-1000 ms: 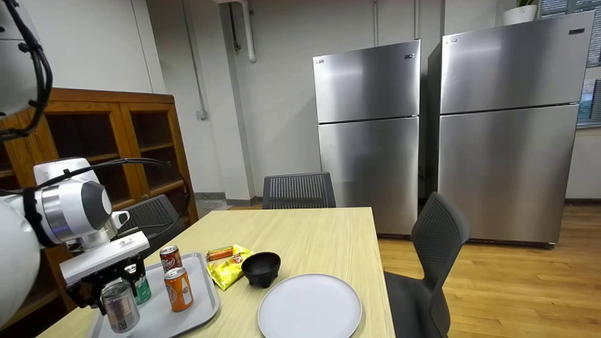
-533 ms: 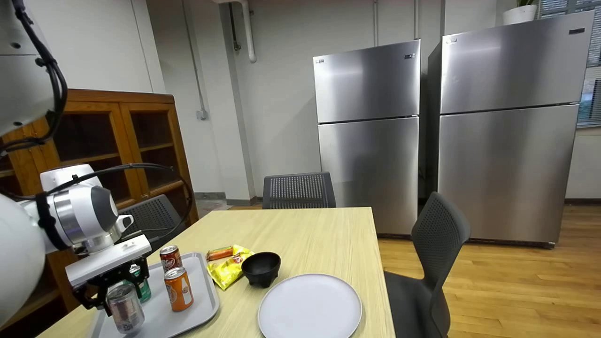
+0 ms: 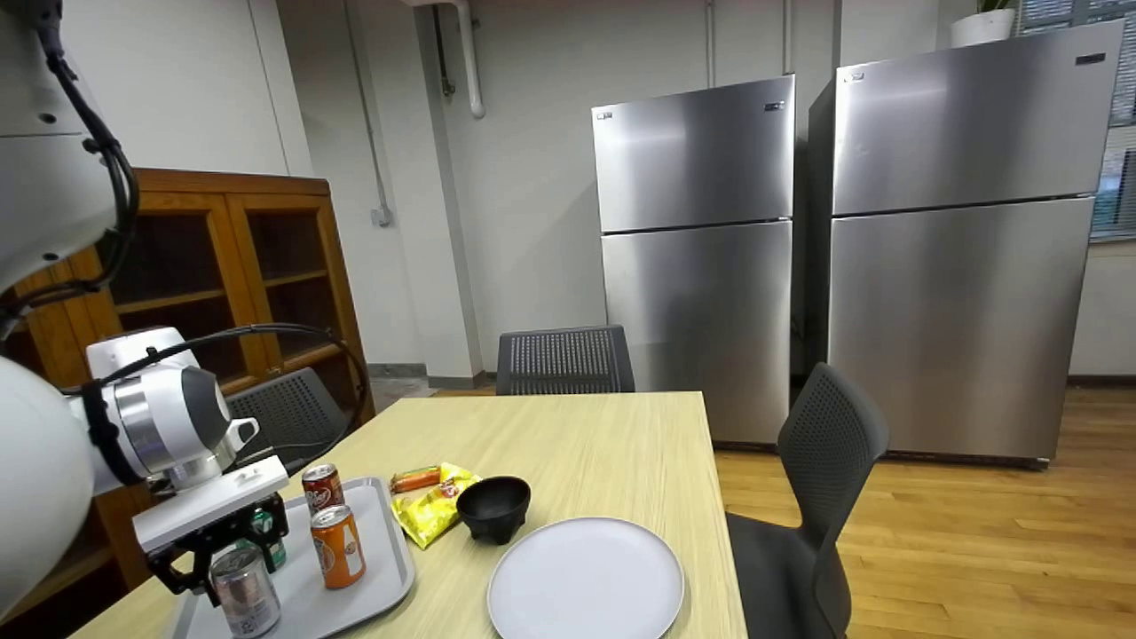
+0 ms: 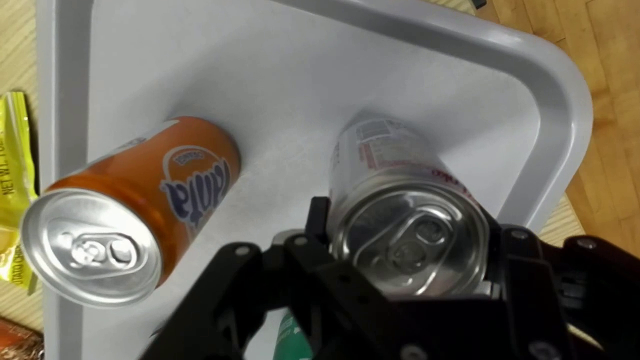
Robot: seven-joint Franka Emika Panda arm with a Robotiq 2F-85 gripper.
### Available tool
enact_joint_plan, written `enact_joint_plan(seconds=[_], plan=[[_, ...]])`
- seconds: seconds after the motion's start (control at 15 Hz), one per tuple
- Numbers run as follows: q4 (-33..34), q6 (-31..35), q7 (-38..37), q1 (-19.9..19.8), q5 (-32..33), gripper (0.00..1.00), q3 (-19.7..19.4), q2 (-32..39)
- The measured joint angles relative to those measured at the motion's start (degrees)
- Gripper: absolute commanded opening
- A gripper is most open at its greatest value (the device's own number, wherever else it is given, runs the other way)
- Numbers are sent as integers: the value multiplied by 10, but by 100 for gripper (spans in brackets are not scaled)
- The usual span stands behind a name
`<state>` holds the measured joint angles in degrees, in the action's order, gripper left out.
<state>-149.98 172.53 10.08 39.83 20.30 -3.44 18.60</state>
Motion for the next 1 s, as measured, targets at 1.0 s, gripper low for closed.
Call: enact_joint_plan(seconds=[1.0], plan=[[5,-14,-3,-78,-14,100,60,-34]])
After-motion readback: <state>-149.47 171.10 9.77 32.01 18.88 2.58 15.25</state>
